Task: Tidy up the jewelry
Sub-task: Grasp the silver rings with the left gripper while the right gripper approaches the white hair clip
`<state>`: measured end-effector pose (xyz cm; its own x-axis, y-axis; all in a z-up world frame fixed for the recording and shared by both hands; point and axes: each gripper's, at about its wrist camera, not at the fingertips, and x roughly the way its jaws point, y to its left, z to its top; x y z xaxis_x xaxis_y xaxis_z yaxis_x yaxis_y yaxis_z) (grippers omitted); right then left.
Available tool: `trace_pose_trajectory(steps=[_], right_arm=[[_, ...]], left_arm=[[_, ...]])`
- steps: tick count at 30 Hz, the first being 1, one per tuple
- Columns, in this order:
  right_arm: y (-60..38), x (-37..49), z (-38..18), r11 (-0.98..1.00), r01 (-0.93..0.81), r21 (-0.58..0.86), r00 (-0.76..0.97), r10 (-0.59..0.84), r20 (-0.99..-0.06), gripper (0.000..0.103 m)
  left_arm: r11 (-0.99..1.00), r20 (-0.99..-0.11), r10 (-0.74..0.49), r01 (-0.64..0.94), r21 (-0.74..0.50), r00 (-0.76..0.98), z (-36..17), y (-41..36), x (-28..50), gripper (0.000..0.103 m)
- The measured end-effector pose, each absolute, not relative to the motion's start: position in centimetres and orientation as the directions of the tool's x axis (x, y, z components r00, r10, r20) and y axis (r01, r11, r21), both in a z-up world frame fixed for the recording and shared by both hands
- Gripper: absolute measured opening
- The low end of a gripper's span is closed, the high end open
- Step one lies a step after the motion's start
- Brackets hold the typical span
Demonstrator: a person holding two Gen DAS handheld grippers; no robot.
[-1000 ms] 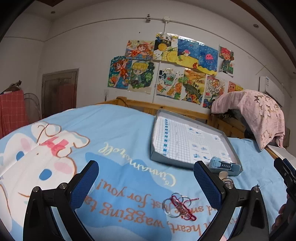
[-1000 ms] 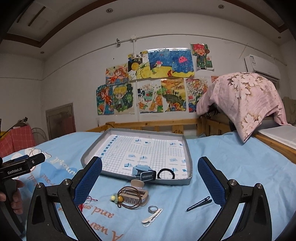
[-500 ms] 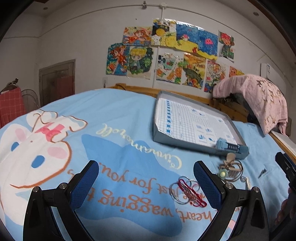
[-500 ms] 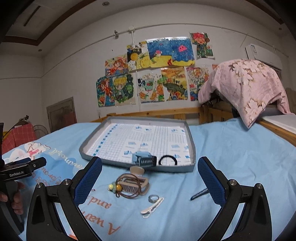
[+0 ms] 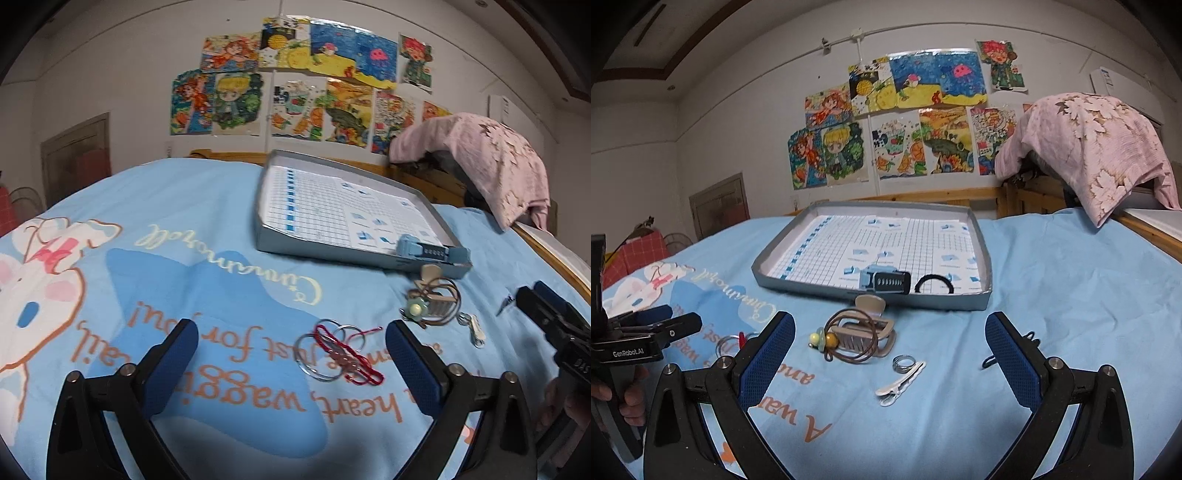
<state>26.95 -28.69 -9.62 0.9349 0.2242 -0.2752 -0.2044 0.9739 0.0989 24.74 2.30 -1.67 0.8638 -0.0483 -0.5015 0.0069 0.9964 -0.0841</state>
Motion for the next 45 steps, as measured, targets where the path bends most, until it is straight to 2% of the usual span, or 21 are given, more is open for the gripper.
trace_pose_trajectory(steps=[2,6,11,13,21,26,28,34,37,44,45], right_arm=[[-28.5,27.2,-9.9,0.972,-0.214,0.094,0.928,0.232,-0.29,0.097],[-28.4,27.9,-10.7,0.971,-0.218,0.103,0.915,0.24,-0.325,0.081],[-28.6,28.7,-11.9,0.97,-0.205,0.127,0.894,0.239,-0.379,0.077],[-28.4,29.0,-12.3,0.971,-0.201,0.126,0.885,0.235,-0.401,0.069],[-27.6,29.6,-13.2,0.973,-0.202,0.112,0.864,0.23,-0.447,0.068],[-27.6,30.0,-13.5,0.975,-0.19,0.115,0.853,0.222,-0.473,0.066],[-27.7,30.2,-13.6,0.976,-0.183,0.121,0.845,0.219,-0.487,0.06],[-27.5,31.1,-14.6,0.975,-0.174,0.136,0.811,0.221,-0.542,0.06],[-27.3,31.2,-14.8,0.975,-0.179,0.131,0.802,0.222,-0.555,0.055],[-27.6,31.4,-15.1,0.976,-0.159,0.147,0.786,0.216,-0.58,0.039],[-27.6,31.3,-15.1,0.978,-0.151,0.146,0.784,0.209,-0.584,0.032]], left_arm=[[0.996,-0.515,-0.067,0.026,-0.087,0.855,-1.9,2.0,25.0,0.092],[0.991,-0.554,-0.105,0.04,-0.127,0.826,-2.7,2.2,25.3,0.086],[0.984,-0.588,-0.132,0.033,-0.175,0.798,-3.7,2.7,25.5,0.076],[0.985,-0.595,-0.128,0.03,-0.171,0.794,-4.0,2.6,25.6,0.074],[0.984,-0.631,-0.14,0.037,-0.174,0.763,-4.9,2.5,26.6,0.06],[0.98,-0.655,-0.161,0.042,-0.194,0.738,-5.5,2.6,27.3,0.043],[0.977,-0.659,-0.173,0.045,-0.207,0.732,-5.7,2.7,27.5,0.037],[0.969,-0.674,-0.21,0.061,-0.238,0.708,-6.1,2.7,28.0,0.017],[0.964,-0.676,-0.23,0.068,-0.258,0.7,-6.3,2.8,28.1,0.007],[0.955,-0.672,-0.277,0.119,-0.272,0.687,-6.0,2.0,27.9,0.003],[0.954,-0.669,-0.282,0.129,-0.27,0.687,-5.8,1.8,27.8,0.003]])
